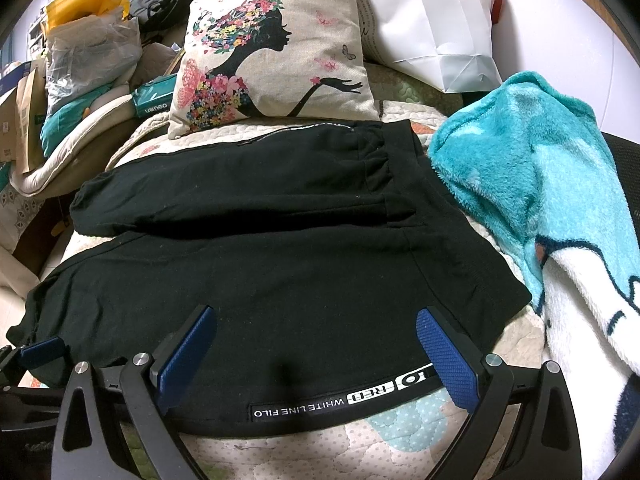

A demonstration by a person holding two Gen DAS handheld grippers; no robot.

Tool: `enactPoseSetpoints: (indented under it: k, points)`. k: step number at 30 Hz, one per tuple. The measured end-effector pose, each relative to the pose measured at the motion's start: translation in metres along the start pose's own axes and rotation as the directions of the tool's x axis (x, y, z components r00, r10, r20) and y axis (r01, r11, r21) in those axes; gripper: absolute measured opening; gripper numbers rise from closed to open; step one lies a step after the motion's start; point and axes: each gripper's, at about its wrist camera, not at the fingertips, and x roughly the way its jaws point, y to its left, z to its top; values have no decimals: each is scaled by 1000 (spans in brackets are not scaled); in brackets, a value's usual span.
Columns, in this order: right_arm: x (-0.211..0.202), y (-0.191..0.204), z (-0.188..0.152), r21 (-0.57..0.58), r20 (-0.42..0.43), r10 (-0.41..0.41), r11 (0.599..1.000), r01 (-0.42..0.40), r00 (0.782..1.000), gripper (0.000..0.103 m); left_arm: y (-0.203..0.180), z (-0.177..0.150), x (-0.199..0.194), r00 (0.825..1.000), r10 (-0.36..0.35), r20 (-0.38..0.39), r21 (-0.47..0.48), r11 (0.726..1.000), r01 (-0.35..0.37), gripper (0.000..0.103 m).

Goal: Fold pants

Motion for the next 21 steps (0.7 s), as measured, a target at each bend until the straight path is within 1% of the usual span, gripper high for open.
enactPoseSetpoints:
  k: [4, 7, 10, 12, 13, 16, 19, 21]
  points:
    - [0, 0, -1, 0, 0, -1, 1000, 1, 1000, 102, -2, -3, 8, 999, 48, -11, 26, 999, -48, 103]
    - [1, -1, 0, -1, 0, -1, 1000, 1, 1000, 102, -5, -6, 12, 996, 86, -2, 61, 995, -85, 103]
    - [0, -1, 2, -1, 1, -2, 1000, 2, 1000, 102, -6, -10, 12, 995, 100, 7, 81, 992, -100, 103]
    - [-1, -2, 1, -2, 4, -4, 1000, 4, 1000, 102, -5, -12, 13, 995, 95, 13, 86, 992, -96, 103]
    - [-1, -1, 2, -4, 4, -5, 1000, 5, 1000, 102, -4, -12, 13, 996, 75, 49, 110, 991, -80, 103]
    - [-2, -1, 4, -7, 8, -7, 1000, 7, 1000, 102, -2, -16, 13, 995, 64, 78, 114, 991, -73, 103]
    - [-2, 0, 4, -5, 16, -4, 1000, 4, 1000, 102, -6, -17, 12, 993, 83, 83, 142, 985, -94, 103]
    - [-3, 0, 4, -7, 22, 1, 1000, -1, 1000, 102, -3, -14, 10, 995, 65, 72, 121, 990, -73, 103]
